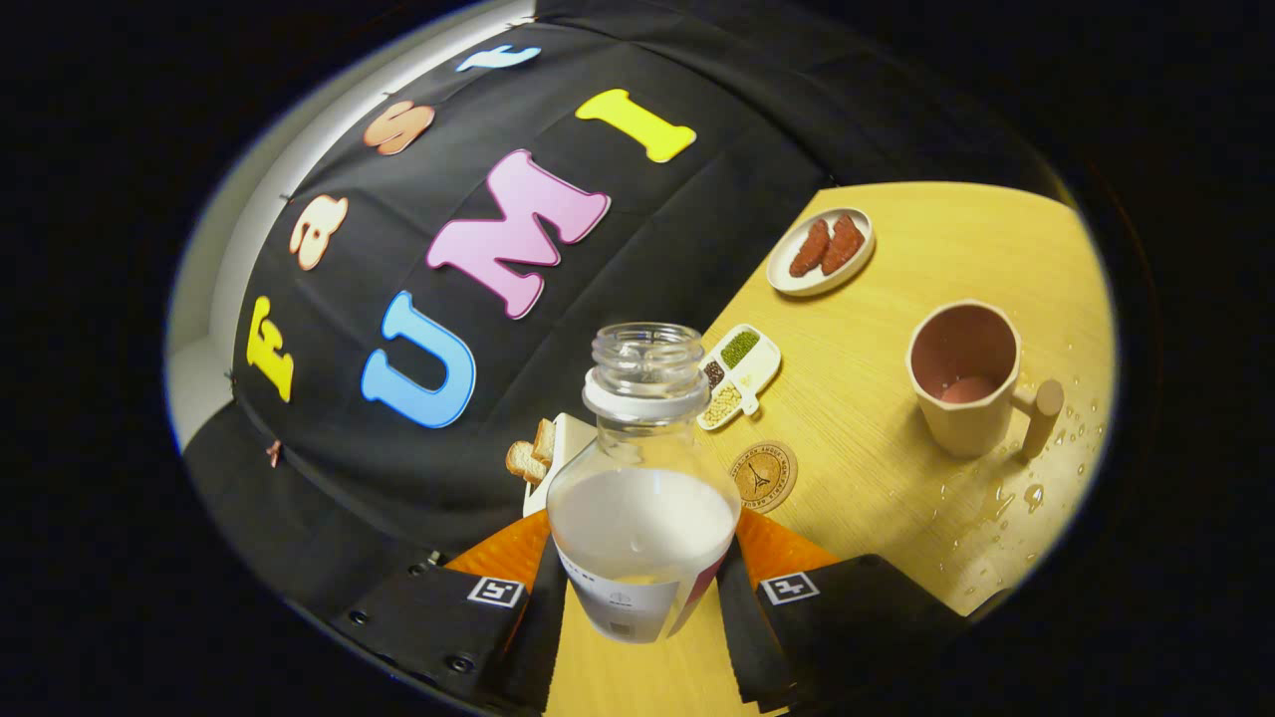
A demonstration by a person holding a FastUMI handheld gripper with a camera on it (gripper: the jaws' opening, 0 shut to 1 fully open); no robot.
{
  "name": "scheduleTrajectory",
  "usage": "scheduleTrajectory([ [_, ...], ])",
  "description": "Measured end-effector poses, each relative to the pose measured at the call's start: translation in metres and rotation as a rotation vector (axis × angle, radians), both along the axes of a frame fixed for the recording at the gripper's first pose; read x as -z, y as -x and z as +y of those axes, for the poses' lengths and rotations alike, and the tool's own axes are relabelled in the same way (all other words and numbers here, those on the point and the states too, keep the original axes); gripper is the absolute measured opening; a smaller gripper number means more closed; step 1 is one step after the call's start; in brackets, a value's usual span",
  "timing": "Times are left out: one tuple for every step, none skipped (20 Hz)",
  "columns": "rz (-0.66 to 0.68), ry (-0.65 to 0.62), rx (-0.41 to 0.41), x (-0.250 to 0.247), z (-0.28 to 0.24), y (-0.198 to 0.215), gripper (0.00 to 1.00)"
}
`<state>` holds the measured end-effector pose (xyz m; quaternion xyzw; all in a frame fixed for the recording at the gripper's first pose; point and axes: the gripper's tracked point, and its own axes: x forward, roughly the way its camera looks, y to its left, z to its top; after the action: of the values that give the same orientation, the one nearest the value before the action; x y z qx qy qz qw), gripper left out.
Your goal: Take the bottle from table, then pour the juice into the cup, finally place the bottle on the coaster
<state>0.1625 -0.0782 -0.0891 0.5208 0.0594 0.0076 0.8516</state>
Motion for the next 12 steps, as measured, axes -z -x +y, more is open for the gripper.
scheduleTrajectory([
  [0.006,-0.047,0.008,0.002,-0.006,-0.003,0.71],
  [0.012,-0.092,0.019,0.004,-0.012,-0.003,0.71],
  [0.020,-0.134,0.034,0.006,-0.019,-0.005,0.71],
  [0.033,-0.174,0.050,0.010,-0.023,-0.007,0.71],
  [0.056,-0.212,0.068,0.017,-0.027,-0.010,0.71],
  [0.070,-0.243,0.078,0.022,-0.030,-0.012,0.71],
  [0.082,-0.274,0.088,0.026,-0.033,-0.014,0.71],
  [0.087,-0.305,0.099,0.029,-0.037,-0.017,0.71],
  [0.087,-0.340,0.111,0.030,-0.041,-0.020,0.71],
  [0.086,-0.374,0.123,0.032,-0.044,-0.022,0.71],
  [0.088,-0.406,0.140,0.035,-0.048,-0.024,0.71],
  [0.090,-0.444,0.157,0.038,-0.052,-0.025,0.71],
])
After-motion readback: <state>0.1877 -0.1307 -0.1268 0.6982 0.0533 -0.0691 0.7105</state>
